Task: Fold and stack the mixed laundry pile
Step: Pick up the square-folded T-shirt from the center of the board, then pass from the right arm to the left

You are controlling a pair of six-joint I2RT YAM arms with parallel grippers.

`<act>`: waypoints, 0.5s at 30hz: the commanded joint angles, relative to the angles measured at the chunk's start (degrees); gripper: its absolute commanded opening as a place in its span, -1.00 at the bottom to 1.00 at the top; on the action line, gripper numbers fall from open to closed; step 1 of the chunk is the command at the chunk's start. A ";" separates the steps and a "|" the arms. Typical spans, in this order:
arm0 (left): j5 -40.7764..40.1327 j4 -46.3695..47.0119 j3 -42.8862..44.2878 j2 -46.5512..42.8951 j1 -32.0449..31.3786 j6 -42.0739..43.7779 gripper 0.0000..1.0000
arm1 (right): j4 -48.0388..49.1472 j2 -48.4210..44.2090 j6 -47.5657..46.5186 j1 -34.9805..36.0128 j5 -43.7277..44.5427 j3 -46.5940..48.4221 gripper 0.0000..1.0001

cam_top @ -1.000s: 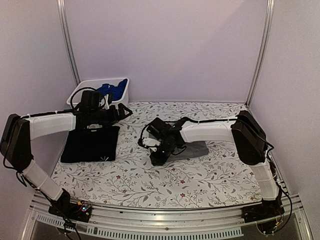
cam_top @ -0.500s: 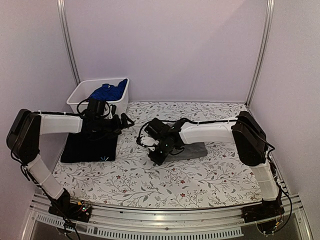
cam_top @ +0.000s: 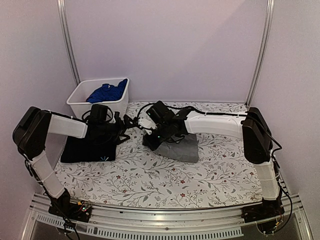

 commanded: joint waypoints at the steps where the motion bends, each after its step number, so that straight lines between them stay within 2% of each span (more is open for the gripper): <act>1: 2.37 7.30 -1.15 3.71 -1.94 -7.02 0.99 | 2.83 1.24 1.99 -0.37 -1.67 2.81 -1.00; 8: 3.59 11.12 2.06 9.64 -4.79 -10.25 0.96 | 3.31 1.67 2.05 -0.37 -2.75 2.92 -1.00; 10: 4.29 11.82 2.87 11.52 -5.79 -10.61 0.85 | 3.47 1.78 2.08 -0.36 -2.94 3.15 -1.00; 15: 5.56 12.34 4.92 15.16 -8.06 -10.32 0.42 | 3.33 2.63 2.02 -0.33 -3.75 4.24 -1.00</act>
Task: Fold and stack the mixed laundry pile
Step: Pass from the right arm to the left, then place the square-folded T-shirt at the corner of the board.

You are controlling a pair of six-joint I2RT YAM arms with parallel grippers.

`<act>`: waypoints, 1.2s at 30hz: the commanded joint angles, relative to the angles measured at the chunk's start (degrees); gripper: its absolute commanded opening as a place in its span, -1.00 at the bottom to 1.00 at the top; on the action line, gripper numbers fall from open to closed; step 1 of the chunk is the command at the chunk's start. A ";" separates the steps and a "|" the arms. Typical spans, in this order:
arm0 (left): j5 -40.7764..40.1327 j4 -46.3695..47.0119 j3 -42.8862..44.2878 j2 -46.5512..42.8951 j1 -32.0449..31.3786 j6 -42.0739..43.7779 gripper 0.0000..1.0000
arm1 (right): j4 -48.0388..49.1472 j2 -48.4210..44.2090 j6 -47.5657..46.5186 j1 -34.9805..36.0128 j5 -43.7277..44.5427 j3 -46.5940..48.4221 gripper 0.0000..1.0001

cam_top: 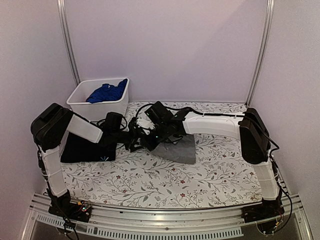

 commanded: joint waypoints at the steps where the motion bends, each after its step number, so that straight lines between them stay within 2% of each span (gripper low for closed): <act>1: 2.28 2.78 2.57 2.78 -2.03 -0.22 0.31 | 1.52 1.34 0.60 -0.30 -1.56 2.73 -1.00; 5: 1.96 2.38 3.09 3.24 -2.18 0.98 -0.17 | 1.89 1.13 0.51 -0.31 -2.06 2.89 -1.00; 7: 2.17 1.09 3.63 3.35 -2.20 2.09 -0.49 | 2.07 0.82 0.38 -0.29 -2.96 3.18 -1.00; 8: 2.13 -1.15 4.00 3.08 -2.11 2.95 -0.75 | 1.93 0.76 0.27 -0.31 -3.41 3.22 -1.00; 9: 2.00 -3.27 4.63 2.69 -2.09 4.76 -0.91 | 1.64 0.63 0.12 -0.33 -3.52 3.33 -0.98; 10: 1.40 -5.94 5.17 2.17 -2.10 6.63 -1.00 | 1.24 0.21 0.07 -0.45 -3.87 3.19 -0.91; 13: -2.38 -16.17 7.10 -0.06 -2.19 13.46 -1.00 | 0.30 -2.58 0.23 -2.02 -7.78 1.26 -0.49; 17: -5.88 -29.59 10.50 -1.79 -2.17 22.76 -1.00 | 2.33 -10.00 1.53 -5.69 -13.13 -6.51 0.07; 21: -9.60 -38.02 12.33 -4.47 -2.25 29.40 -1.00 | 5.37 -18.53 3.55 -9.25 -15.80 -15.06 0.42; 28: -16.54 -46.89 12.29 -12.51 -2.74 36.26 -1.00 | 9.90 -28.74 7.19 -14.02 -15.86 -26.83 0.68; 36: -25.99 -56.92 13.69 -17.54 -4.14 42.52 -1.00 | 10.31 -30.93 9.65 -16.10 -16.47 -31.75 0.82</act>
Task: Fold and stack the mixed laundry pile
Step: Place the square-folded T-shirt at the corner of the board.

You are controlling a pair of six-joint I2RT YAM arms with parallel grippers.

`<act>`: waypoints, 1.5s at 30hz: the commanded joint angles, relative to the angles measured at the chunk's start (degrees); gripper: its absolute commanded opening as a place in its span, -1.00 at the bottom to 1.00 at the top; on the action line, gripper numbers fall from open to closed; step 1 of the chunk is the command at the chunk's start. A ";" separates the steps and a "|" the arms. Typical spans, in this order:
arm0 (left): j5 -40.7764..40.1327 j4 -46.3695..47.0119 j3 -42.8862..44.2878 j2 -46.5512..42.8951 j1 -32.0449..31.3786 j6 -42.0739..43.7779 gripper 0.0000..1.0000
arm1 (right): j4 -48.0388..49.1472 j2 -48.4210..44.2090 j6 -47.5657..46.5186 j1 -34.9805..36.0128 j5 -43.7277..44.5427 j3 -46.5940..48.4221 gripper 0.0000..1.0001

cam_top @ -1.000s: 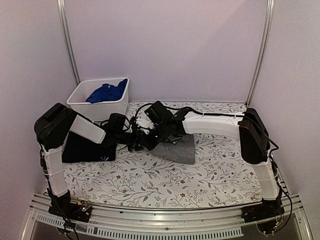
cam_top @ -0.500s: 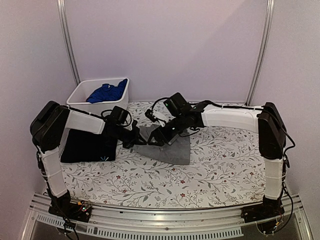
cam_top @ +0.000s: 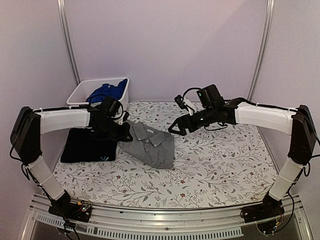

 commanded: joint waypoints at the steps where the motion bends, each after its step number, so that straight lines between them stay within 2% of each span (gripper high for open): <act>1: -8.42 -8.08 1.56 -2.61 -1.85 6.26 -1.00 | 0.90 -1.09 1.70 -0.86 -1.38 -1.89 0.84; 5: -12.83 -10.17 0.12 -5.61 -2.56 8.47 -1.00 | 1.90 -0.85 2.23 -1.65 -1.55 -2.49 0.92; 13: -13.19 -11.36 -1.76 -11.18 -2.67 11.09 -1.00 | 4.70 -1.39 4.78 -1.95 -0.12 -4.23 0.98; 23: -19.50 -12.66 -2.29 -15.83 -1.03 7.42 -1.00 | 5.44 -1.13 4.99 -2.65 -0.40 -4.40 0.98; 30: -19.50 -14.27 -0.09 -19.14 1.30 9.60 -1.00 | 4.82 -0.64 4.42 -3.09 -0.43 -4.02 0.98; 45: -18.37 -20.09 8.17 -19.44 4.20 16.82 -1.00 | 4.07 -0.88 3.82 -3.73 -0.25 -4.43 0.98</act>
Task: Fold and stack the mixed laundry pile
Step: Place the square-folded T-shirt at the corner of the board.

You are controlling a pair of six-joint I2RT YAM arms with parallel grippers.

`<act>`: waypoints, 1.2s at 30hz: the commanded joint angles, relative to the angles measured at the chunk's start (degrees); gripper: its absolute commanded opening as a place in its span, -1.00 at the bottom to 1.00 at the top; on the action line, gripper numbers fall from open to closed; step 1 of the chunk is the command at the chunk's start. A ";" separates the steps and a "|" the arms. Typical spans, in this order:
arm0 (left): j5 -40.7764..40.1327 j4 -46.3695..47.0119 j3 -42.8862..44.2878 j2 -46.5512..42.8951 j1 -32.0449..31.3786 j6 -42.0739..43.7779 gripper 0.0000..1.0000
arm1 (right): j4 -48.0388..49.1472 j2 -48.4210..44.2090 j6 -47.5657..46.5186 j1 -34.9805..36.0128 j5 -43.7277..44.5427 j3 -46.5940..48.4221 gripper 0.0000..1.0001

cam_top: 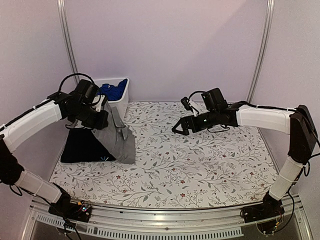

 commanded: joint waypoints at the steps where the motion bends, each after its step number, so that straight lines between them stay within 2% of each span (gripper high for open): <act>1: 0.08 -1.33 4.24 -1.28 0.81 3.89 -1.00 | -0.06 -0.73 -0.76 -0.41 0.21 0.60 0.98; 13: 0.13 -2.94 6.41 -3.05 2.58 8.94 -1.00 | -0.31 0.59 -0.98 -0.51 -0.49 1.40 0.98; 24: 3.14 -1.38 5.36 -3.97 8.04 14.34 -1.00 | -0.48 1.69 -0.90 -0.50 -1.02 2.40 0.98; 31: 9.55 2.28 -0.84 -6.30 18.13 17.18 -1.00 | -0.66 1.95 -0.97 -0.58 -0.91 2.36 0.98; 36: 12.00 5.54 -6.55 -4.64 23.79 20.36 -1.00 | -0.73 2.60 -0.94 -0.58 -1.11 2.73 0.98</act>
